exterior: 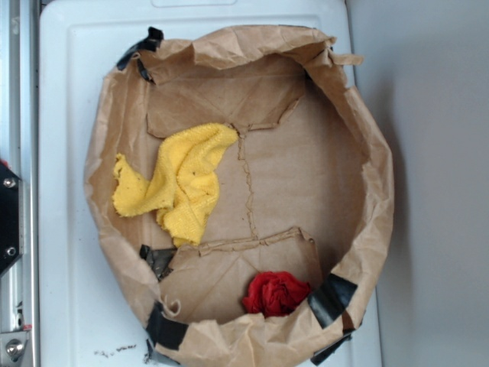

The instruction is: Grab the red paper.

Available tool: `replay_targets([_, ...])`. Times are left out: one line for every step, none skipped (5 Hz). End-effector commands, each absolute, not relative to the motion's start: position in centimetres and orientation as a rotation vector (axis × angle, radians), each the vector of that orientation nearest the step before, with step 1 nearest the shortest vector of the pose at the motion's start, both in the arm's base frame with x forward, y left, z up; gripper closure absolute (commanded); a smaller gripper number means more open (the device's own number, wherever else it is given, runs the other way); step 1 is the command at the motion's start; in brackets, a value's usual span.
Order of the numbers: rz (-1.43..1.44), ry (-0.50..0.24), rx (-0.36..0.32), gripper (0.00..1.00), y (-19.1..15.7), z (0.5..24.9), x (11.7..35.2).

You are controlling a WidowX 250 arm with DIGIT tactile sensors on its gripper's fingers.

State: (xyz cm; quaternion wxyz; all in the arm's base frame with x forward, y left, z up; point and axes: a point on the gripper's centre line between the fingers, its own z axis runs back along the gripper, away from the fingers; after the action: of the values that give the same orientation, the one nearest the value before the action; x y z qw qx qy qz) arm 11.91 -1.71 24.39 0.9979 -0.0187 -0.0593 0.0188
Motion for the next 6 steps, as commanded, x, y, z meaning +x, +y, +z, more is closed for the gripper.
replay_targets([0.038,-0.119,-0.037,0.0,-1.7,24.4,11.9])
replay_targets([0.115,-0.118,-0.026,0.0,-2.1,24.4,13.0])
replay_targets([0.21,-0.066,-0.007,0.0,-3.0,23.9,13.0])
replay_targets([0.21,-0.066,-0.007,0.0,-3.0,23.9,13.0])
replay_targets([0.21,-0.066,-0.007,0.0,-3.0,23.9,13.0])
replay_targets([0.21,-0.066,-0.007,0.0,-3.0,23.9,13.0])
